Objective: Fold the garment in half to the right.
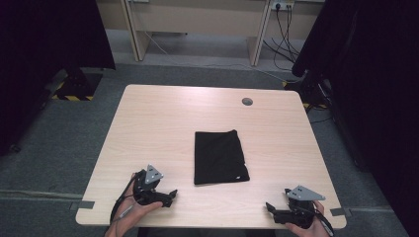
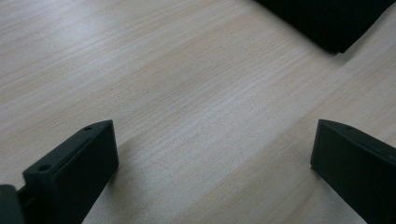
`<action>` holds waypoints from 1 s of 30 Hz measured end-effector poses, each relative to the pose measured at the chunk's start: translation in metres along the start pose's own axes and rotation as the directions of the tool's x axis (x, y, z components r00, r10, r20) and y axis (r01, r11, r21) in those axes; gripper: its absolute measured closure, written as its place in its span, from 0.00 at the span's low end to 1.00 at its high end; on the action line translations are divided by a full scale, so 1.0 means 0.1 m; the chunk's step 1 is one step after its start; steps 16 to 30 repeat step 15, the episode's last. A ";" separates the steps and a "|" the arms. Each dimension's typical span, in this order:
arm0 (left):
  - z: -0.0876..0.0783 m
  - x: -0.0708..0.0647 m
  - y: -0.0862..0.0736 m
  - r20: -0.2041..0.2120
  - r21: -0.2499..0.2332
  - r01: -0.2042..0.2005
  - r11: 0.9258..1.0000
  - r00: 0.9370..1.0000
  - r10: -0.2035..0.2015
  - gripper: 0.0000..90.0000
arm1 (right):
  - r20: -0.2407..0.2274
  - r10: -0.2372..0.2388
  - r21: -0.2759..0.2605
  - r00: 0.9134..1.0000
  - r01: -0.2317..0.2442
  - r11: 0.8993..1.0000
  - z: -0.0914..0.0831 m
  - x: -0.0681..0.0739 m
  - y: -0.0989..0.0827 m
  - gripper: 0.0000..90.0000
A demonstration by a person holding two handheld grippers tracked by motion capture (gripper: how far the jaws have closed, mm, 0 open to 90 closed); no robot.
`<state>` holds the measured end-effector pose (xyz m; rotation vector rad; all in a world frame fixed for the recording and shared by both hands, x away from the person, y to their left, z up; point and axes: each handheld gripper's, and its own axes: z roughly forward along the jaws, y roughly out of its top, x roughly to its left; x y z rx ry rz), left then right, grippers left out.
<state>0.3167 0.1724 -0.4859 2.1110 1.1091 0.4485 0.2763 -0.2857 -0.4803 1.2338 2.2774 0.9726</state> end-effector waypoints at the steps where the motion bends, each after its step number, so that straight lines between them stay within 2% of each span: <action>1: 0.00 0.00 0.00 0.000 0.000 0.000 1.000 1.000 0.000 0.00 | 0.000 0.000 0.000 1.000 0.000 1.000 0.00 0.00 0.00 0.14; 30: 0.00 0.00 0.00 0.000 0.000 0.000 1.000 1.000 0.000 0.00 | 0.001 -0.003 -0.005 1.000 0.003 1.000 0.00 0.00 -0.01 0.14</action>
